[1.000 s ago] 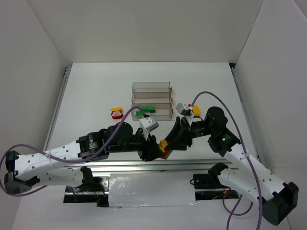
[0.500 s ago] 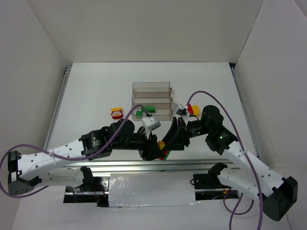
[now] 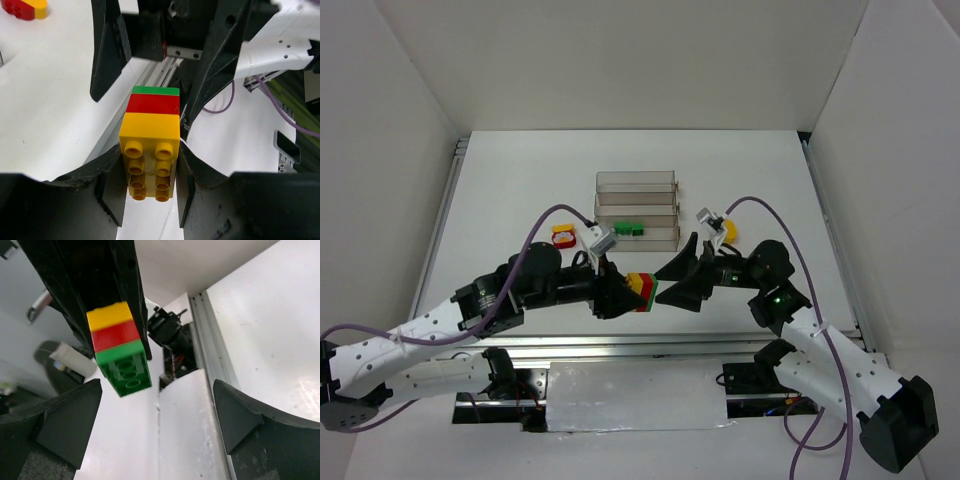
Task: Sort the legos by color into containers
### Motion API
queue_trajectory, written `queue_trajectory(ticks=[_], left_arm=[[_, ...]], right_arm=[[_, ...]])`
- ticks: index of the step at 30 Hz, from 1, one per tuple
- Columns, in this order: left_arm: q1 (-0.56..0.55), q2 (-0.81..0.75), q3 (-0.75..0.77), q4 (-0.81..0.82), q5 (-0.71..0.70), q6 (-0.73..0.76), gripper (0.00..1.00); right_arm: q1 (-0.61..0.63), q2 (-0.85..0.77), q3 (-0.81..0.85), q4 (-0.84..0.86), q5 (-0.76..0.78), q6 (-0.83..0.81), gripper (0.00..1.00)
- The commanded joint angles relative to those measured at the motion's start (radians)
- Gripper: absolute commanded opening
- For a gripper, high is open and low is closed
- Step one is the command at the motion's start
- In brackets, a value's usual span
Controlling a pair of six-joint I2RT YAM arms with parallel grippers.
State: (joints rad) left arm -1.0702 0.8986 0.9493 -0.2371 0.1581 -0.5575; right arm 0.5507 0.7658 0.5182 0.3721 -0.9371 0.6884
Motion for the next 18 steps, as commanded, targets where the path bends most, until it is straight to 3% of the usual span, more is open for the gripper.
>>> queue_trajectory(ticks=[1,3,8,10,12,14,17,18], left_arm=[[0.021,-0.027,-0.007,0.079,0.027,-0.022,0.0],[0.026,-0.026,-0.004,0.088,0.049,-0.028,0.0],[0.027,-0.026,-0.014,0.12,0.078,-0.045,0.0],[0.029,-0.027,-0.02,0.136,0.087,-0.05,0.0],[0.032,-0.029,-0.023,0.142,0.086,-0.058,0.0],[0.036,-0.029,-0.026,0.147,0.092,-0.061,0.0],[0.041,-0.024,-0.026,0.157,0.103,-0.064,0.0],[0.042,-0.024,-0.026,0.156,0.1,-0.065,0.0]], right_arm=[[0.0,0.004,-0.07,0.389,0.05,0.238,0.99],[0.006,0.016,-0.079,0.45,0.049,0.338,0.96],[0.037,0.018,-0.06,0.49,0.047,0.333,0.92],[0.046,0.021,-0.052,0.507,0.041,0.333,0.84],[0.058,0.03,-0.049,0.511,0.038,0.333,0.69],[0.074,0.043,-0.044,0.496,0.04,0.323,0.64],[0.081,0.055,-0.053,0.516,0.046,0.322,0.48],[0.081,0.055,-0.055,0.516,0.05,0.323,0.3]])
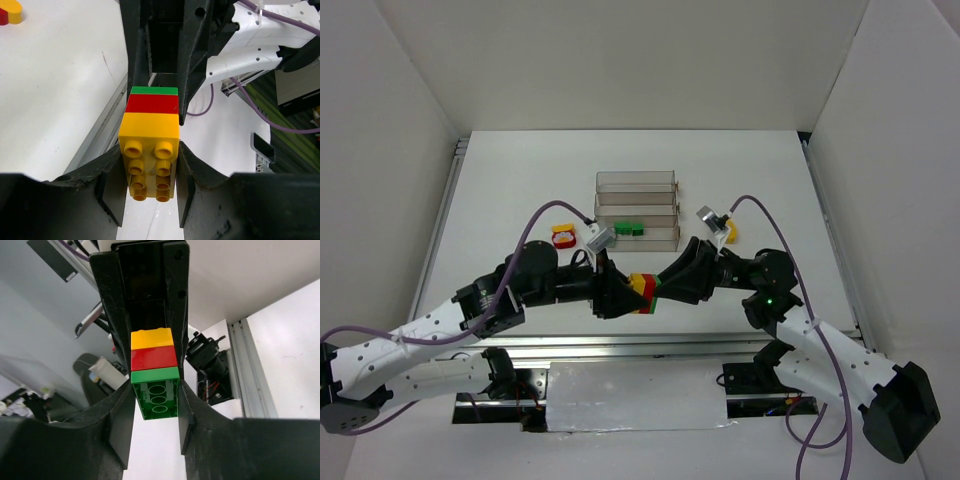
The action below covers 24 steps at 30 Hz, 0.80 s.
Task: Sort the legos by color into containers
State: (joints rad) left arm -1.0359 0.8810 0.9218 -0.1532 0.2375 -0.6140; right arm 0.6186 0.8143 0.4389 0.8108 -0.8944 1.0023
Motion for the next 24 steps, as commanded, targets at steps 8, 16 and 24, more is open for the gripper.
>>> queue_trajectory(ticks=[8,16,24], left_arm=[[0.063,-0.037,-0.008,0.067,0.039,-0.029,0.0],[0.12,-0.063,0.006,0.049,0.114,-0.01,0.0],[0.142,-0.112,0.008,0.021,0.125,-0.001,0.0]], right_arm=[[0.012,-0.012,0.012,0.031,-0.04,-0.108,0.0],[-0.026,0.101,0.001,0.178,-0.211,-0.093,0.0],[-0.049,0.183,0.004,0.245,-0.241,-0.057,0.0]])
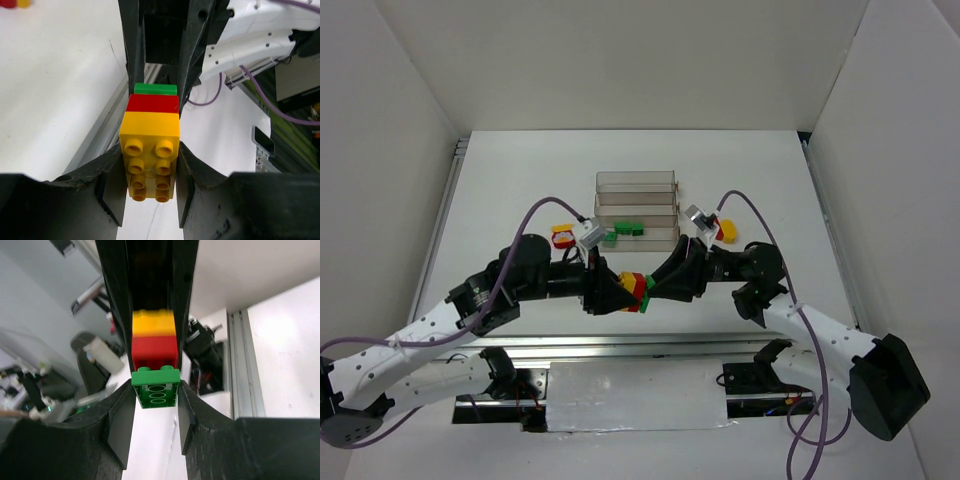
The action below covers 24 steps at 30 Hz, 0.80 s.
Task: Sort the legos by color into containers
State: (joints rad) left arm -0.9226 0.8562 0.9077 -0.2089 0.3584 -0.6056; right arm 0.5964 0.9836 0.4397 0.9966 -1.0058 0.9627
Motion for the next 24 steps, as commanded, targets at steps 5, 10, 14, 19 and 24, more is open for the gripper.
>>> queue_trajectory(ticks=[5,10,14,19,24], left_arm=[[0.037,-0.092,0.008,0.082,0.02,-0.013,0.0],[0.047,-0.101,0.034,0.001,-0.047,0.001,0.0],[0.05,-0.079,0.117,-0.197,-0.333,0.001,0.0],[0.054,-0.071,0.149,-0.348,-0.553,-0.04,0.0],[0.059,-0.12,0.146,-0.357,-0.553,-0.045,0.0]], right_arm=[[-0.044,0.001,0.017,-0.004,-0.137,-0.064,0.0],[-0.076,-0.049,0.062,-0.344,0.006,-0.3,0.0],[-0.087,-0.004,0.236,-0.914,0.63,-0.388,0.0],[-0.092,0.252,0.4,-1.041,1.118,-0.308,0.0],[-0.089,0.463,0.575,-1.076,1.22,-0.256,0.0]])
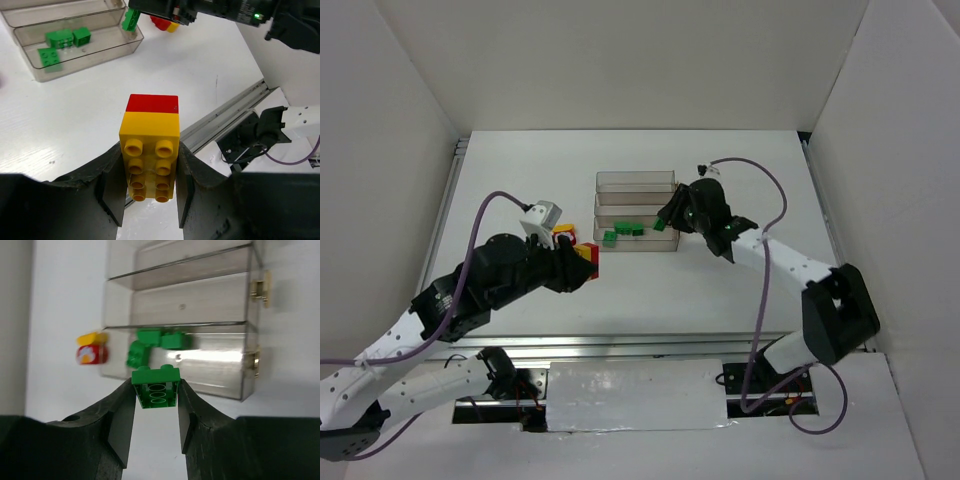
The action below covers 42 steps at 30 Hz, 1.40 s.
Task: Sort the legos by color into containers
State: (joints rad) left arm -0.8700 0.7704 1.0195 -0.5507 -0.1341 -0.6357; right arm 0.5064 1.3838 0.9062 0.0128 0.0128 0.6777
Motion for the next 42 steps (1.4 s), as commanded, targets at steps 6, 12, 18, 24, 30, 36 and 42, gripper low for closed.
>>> queue_trajectory(ticks=[6,12,18,24,30,36,42], left_arm=[[0.009,-0.04,0.042,-0.049,-0.03,0.016,0.0],[0.009,-0.054,0.001,-0.014,0.013,0.031,0.0],[0.009,-0.049,-0.03,0.014,0.039,0.031,0.0],[0.009,-0.065,-0.044,0.058,0.096,0.039,0.0],[0.009,-0.1,-0.07,0.156,0.292,0.079,0.0],[0.011,-0.137,-0.107,0.287,0.489,0.097,0.0],[0.011,-0.168,-0.148,0.405,0.614,0.079,0.0]], right_arm=[[0.009,0.224,0.174,-0.077,0.228,0.037,0.0],[0.012,0.293,0.186,-0.056,0.217,0.036,0.05],[0.015,0.299,0.183,-0.028,0.177,0.014,0.37],[0.023,0.189,0.132,0.001,0.066,-0.006,0.99],[0.015,-0.035,0.034,0.094,-0.31,-0.072,1.0],[0.014,-0.259,-0.183,0.532,-0.859,0.114,1.0],[0.064,-0.367,-0.348,0.963,-0.964,0.356,1.0]])
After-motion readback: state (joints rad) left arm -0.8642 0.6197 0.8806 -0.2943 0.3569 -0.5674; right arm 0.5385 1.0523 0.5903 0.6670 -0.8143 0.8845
